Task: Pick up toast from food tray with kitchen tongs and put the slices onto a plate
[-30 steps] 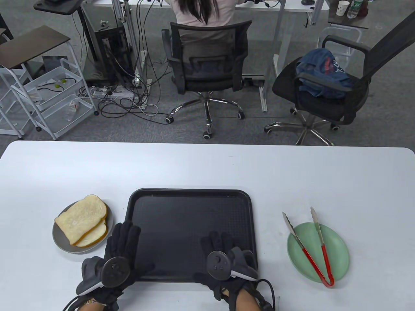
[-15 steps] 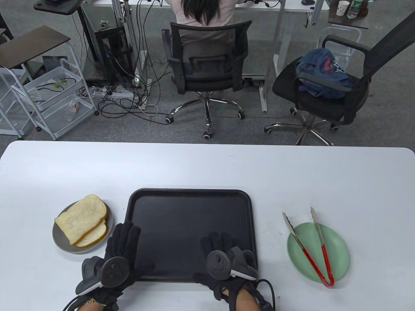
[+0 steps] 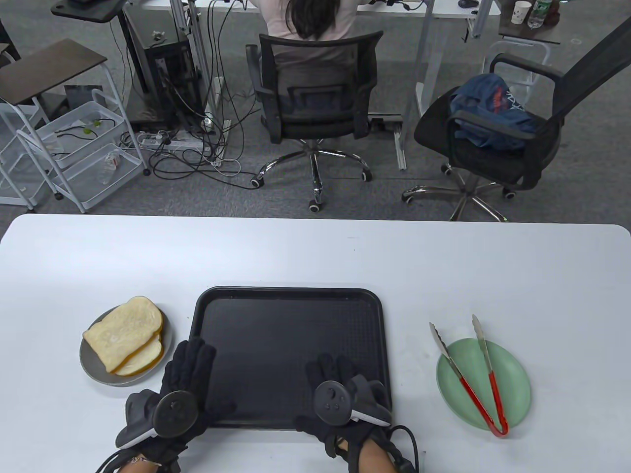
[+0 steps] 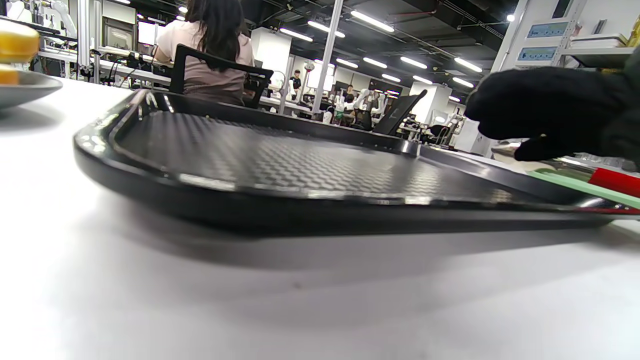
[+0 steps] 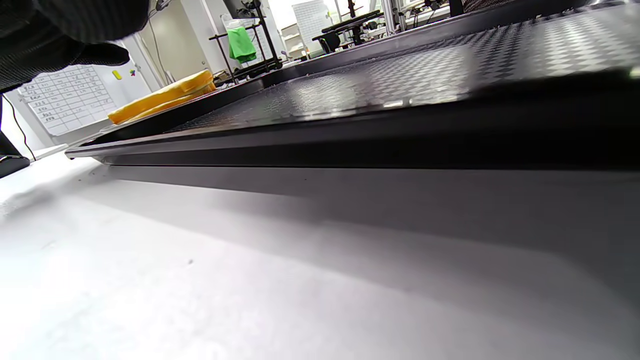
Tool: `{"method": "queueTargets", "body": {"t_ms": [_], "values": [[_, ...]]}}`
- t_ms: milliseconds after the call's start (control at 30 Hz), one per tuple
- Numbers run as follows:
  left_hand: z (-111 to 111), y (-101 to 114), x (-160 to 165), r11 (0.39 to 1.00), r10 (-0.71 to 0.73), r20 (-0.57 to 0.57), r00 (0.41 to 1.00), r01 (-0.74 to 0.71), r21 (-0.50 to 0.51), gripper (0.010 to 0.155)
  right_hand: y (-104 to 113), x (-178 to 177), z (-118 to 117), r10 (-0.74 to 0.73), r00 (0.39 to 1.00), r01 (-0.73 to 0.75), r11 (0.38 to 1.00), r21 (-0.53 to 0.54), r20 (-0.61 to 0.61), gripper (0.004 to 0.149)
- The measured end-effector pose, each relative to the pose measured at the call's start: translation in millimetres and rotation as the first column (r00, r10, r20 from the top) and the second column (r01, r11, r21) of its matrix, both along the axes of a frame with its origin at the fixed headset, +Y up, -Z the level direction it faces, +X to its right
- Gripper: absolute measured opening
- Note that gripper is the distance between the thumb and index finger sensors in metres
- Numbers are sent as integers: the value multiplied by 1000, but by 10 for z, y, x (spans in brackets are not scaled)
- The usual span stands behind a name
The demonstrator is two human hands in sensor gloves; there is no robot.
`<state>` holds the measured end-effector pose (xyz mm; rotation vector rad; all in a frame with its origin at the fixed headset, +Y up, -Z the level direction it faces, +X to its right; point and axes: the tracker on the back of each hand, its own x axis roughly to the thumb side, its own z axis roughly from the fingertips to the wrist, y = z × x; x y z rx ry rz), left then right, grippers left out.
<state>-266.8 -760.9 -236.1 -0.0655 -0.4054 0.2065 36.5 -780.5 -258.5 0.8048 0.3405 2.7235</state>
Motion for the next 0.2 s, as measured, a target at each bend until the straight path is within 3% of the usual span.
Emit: {"method": "queueTargets", "body": {"t_ms": [200], "values": [[-3, -8, 4, 1000, -3, 1, 1000, 3, -8, 106, -4, -3, 2, 8, 1000, -8, 1000, -7, -4, 100]]}}
